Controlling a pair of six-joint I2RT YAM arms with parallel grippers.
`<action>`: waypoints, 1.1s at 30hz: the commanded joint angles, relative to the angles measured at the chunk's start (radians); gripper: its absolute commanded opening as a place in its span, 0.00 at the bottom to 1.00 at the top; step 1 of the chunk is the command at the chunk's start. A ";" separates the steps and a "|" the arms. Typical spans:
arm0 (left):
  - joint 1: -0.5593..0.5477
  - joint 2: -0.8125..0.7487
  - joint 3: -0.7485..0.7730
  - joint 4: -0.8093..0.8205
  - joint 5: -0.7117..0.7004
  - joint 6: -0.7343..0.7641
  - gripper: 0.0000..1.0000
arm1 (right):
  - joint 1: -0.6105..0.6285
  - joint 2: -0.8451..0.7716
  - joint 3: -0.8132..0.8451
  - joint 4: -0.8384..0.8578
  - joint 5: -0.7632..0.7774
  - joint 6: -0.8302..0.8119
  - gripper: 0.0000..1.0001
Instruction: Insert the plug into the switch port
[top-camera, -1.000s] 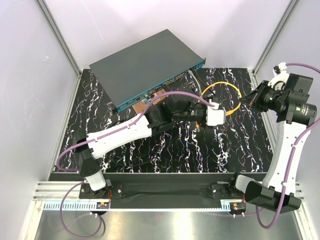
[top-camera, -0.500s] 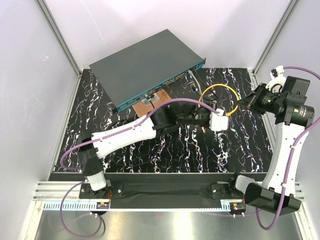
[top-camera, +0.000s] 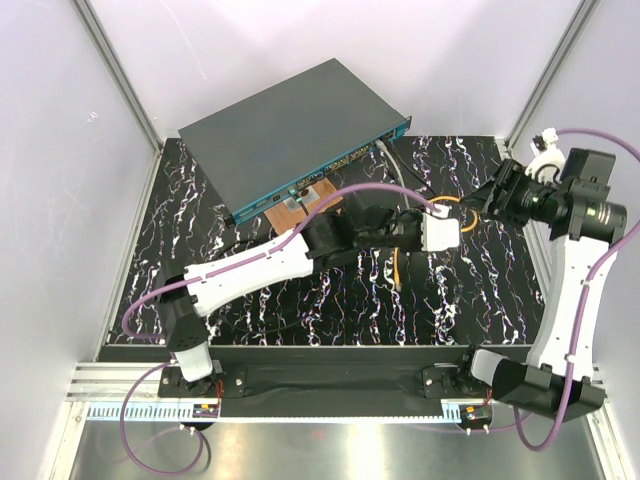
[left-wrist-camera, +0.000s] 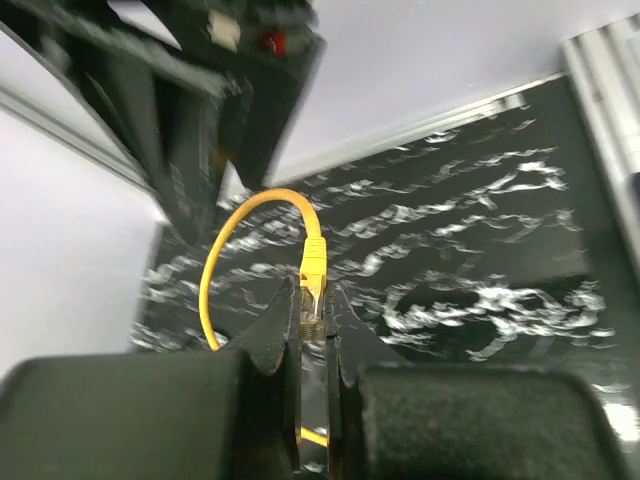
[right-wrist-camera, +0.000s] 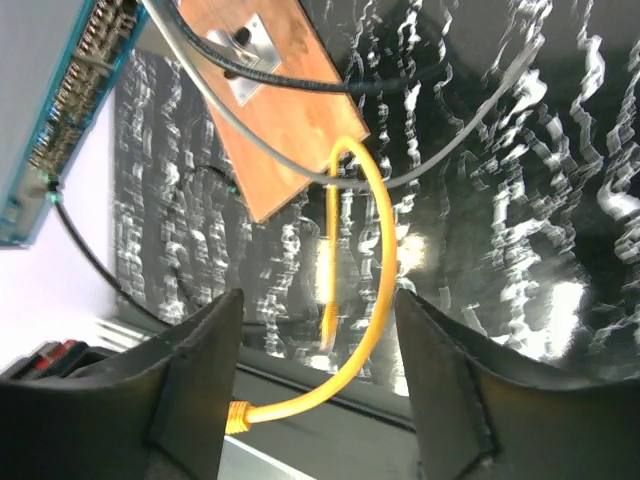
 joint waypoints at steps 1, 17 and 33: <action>0.036 -0.076 0.054 -0.026 0.042 -0.210 0.00 | 0.004 0.052 0.130 -0.033 -0.001 -0.220 0.70; 0.288 -0.106 -0.015 0.146 0.447 -1.392 0.00 | 0.064 -0.138 0.063 -0.042 -0.453 -1.019 0.74; 0.288 -0.116 -0.112 0.232 0.463 -1.508 0.00 | 0.294 -0.257 -0.143 0.113 -0.266 -1.353 0.44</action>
